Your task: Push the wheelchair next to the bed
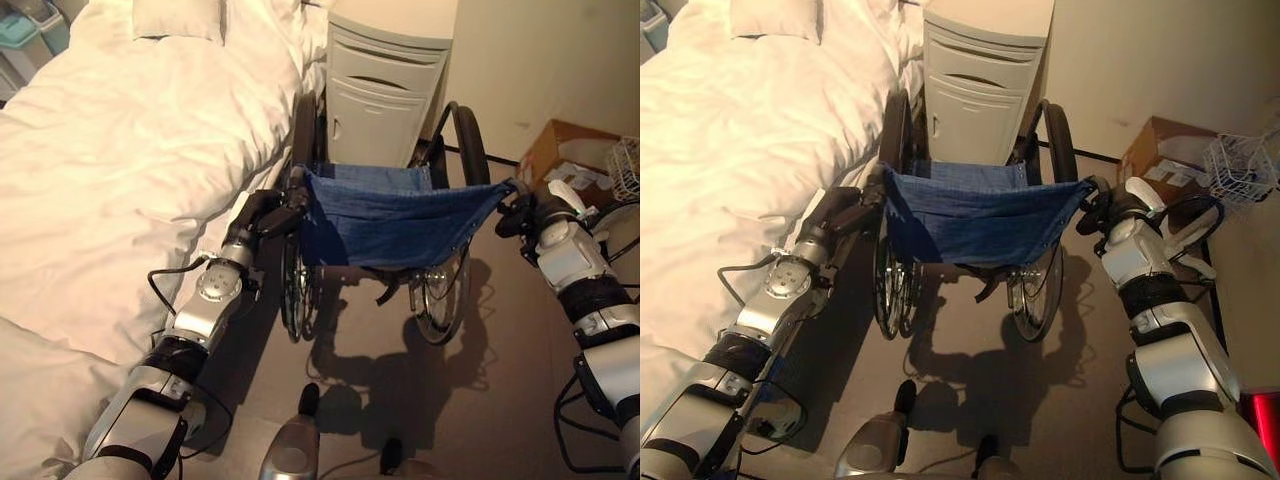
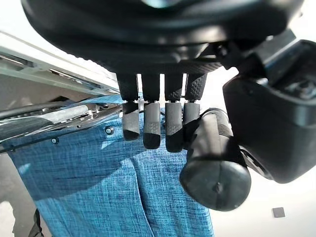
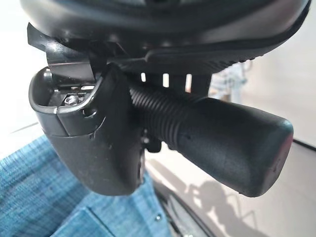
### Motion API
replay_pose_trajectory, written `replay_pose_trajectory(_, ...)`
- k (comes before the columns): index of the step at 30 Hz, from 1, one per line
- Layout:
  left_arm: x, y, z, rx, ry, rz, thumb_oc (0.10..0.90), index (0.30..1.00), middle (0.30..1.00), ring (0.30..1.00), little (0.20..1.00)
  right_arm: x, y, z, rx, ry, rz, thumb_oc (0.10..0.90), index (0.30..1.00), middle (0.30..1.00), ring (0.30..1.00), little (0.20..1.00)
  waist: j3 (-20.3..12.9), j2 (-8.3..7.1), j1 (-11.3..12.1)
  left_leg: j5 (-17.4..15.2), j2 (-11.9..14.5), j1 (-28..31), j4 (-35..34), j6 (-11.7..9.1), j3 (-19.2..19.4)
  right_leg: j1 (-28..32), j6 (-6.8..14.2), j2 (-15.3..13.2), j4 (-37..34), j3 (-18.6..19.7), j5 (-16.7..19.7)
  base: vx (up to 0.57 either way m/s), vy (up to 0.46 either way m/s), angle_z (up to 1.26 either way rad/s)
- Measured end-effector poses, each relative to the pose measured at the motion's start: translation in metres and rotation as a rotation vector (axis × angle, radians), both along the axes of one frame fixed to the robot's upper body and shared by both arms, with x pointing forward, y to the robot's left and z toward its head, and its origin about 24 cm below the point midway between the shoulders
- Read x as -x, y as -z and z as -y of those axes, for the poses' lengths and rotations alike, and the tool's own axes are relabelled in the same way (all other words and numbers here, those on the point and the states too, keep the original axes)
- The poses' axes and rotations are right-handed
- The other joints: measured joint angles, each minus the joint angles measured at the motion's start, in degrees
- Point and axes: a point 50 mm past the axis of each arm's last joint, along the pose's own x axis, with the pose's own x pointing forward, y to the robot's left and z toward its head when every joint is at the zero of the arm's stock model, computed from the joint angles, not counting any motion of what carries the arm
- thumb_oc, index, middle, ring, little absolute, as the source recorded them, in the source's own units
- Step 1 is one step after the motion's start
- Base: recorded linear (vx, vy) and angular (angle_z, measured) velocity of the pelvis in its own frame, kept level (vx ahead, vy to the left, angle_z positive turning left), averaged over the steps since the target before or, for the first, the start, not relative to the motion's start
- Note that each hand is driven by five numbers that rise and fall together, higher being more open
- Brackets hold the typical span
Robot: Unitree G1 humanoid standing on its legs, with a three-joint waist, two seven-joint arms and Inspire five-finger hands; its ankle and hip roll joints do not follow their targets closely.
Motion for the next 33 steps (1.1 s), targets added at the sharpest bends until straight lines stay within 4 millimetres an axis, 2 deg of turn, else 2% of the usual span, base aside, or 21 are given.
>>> replay_pose_trajectory(2, 0.0, 0.0, -0.001, 0.0, -0.003, -0.001, 0.8, 0.9, 0.9, 0.9, 0.9, 0.0, 0.001, 0.0, -0.006, 0.0, 0.0, 0.4, 0.3, 0.3, 0.3, 0.3, 0.0, -0.06, -0.1, 0.3, 0.1, 0.0, 0.0, -0.4, -0.7, 0.1, -0.1, 0.4, -0.1, -0.2, 0.0, 0.01, -0.066, 0.06)
replay_pose_trajectory(3, 0.0, 0.0, -0.001, 0.0, -0.003, -0.003, 0.8, 0.9, 0.9, 0.9, 0.9, 0.0, 0.002, 0.001, -0.006, 0.004, 0.001, 0.8, 0.9, 0.9, 0.9, 0.9, 0.0, -0.05, -0.2, 0.2, 0.3, -0.1, -0.2, -0.6, -0.8, 0.1, -0.2, 0.6, -0.1, -0.3, -0.1, 0.01, -0.044, 0.08)
replay_pose_trajectory(8, -0.001, 0.001, -0.005, 0.005, -0.033, -0.006, 0.8, 0.9, 0.9, 0.9, 0.9, 0.001, 0.007, 0.003, -0.036, 0.017, 0.019, 0.8, 0.9, 0.9, 0.9, 0.9, 0.0, -0.03, -0.1, 0.1, 0.7, -0.3, -1.1, -0.6, -0.8, -0.3, -0.5, 0.8, 0.0, -0.3, -0.2, 0.0, -0.019, 0.04)
replay_pose_trajectory(17, 0.003, 0.003, -0.027, 0.045, -0.04, -0.08, 0.8, 0.9, 0.9, 0.9, 0.9, 0.007, 0.007, 0.005, -0.266, -0.046, 0.087, 0.8, 0.9, 0.9, 0.9, 0.9, 0.1, 0.11, -1.5, 1.1, 0.1, 1.9, -2.2, -0.5, -0.7, 1.8, -0.2, 0.4, -1.1, -0.3, -0.1, 0.04, 0.029, 0.0)
replay_pose_trajectory(22, 0.005, 0.014, -0.038, 0.18, -0.003, -0.19, 0.8, 0.9, 0.9, 0.9, 0.9, 0.014, 0.015, 0.02, -0.652, -0.02, 0.064, 0.8, 0.9, 0.9, 0.9, 0.9, 0.1, 0.13, -1.5, 1.1, -0.1, 4.4, -3.6, -0.5, -0.6, 4.5, -0.2, 0.3, -2.9, -0.5, -0.1, 0.07, 0.019, 0.01)
replay_pose_trajectory(30, 0.007, 0.025, -0.045, 0.354, 0.01, -0.243, 0.8, 0.9, 0.9, 0.9, 0.9, 0.022, 0.022, 0.03, -0.95, -0.01, 0.064, 0.8, 0.9, 0.9, 0.9, 0.9, 0.1, 0.11, -1.8, 1.0, 0.0, 5.5, -4.2, -0.6, -0.7, 6.0, -0.3, 0.5, -3.7, -1.5, -0.1, 0.06, -0.006, 0.02)
replay_pose_trajectory(33, 0.012, 0.031, -0.06, 0.439, -0.047, -0.248, 0.8, 0.9, 0.9, 0.9, 0.9, 0.024, 0.024, 0.031, -1.019, -0.003, 0.077, 0.8, 0.9, 0.9, 0.9, 0.9, 0.1, 0.11, -2.2, 1.0, 0.0, 5.6, -4.3, -0.6, -0.7, 6.1, -0.3, 0.5, -3.7, -1.5, -0.1, 0.03, -0.007, 0.01)
